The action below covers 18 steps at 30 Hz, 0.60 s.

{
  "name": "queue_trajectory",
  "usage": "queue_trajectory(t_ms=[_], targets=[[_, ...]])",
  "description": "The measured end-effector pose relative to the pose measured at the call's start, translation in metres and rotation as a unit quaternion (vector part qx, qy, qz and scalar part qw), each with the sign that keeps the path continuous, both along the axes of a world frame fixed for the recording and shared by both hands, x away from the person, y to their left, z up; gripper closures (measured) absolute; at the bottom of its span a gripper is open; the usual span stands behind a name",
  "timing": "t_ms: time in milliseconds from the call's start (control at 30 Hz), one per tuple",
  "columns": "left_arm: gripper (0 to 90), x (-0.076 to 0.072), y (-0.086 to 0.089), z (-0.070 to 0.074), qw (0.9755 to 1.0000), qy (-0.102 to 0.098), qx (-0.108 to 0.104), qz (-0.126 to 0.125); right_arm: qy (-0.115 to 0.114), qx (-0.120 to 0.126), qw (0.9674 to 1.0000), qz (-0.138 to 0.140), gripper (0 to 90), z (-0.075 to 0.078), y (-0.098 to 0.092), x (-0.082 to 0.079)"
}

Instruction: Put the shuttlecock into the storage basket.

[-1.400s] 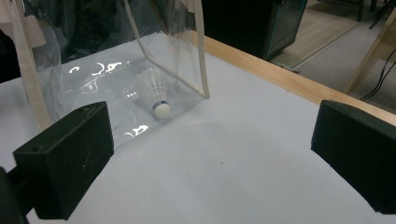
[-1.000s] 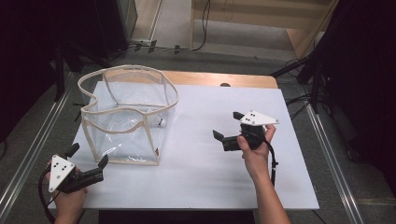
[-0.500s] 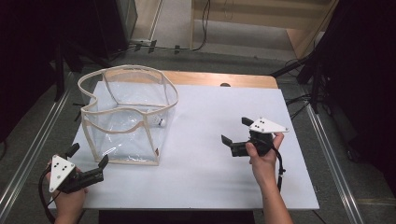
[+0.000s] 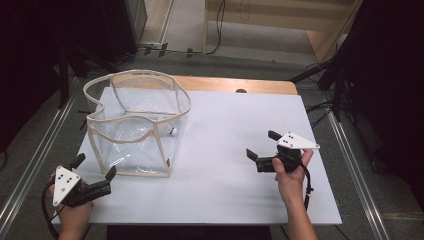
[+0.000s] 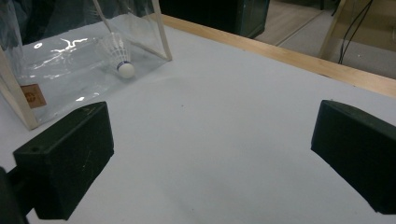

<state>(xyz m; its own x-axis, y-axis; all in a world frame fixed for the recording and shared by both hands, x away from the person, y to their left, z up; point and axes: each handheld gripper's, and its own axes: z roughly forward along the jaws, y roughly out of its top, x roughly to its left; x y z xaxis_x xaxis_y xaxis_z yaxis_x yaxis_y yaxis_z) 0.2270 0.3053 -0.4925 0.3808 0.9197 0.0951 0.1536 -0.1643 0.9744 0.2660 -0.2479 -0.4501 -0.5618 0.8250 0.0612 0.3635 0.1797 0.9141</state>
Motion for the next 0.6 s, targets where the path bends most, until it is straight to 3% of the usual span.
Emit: queue_trajectory(t_ms=[600], targets=[[0.3,0.000,0.000,0.000,1.0000,0.001,0.000,-0.001,0.001,-0.006,0.9998,-0.017,0.0,-0.013,-0.020,-0.014]])
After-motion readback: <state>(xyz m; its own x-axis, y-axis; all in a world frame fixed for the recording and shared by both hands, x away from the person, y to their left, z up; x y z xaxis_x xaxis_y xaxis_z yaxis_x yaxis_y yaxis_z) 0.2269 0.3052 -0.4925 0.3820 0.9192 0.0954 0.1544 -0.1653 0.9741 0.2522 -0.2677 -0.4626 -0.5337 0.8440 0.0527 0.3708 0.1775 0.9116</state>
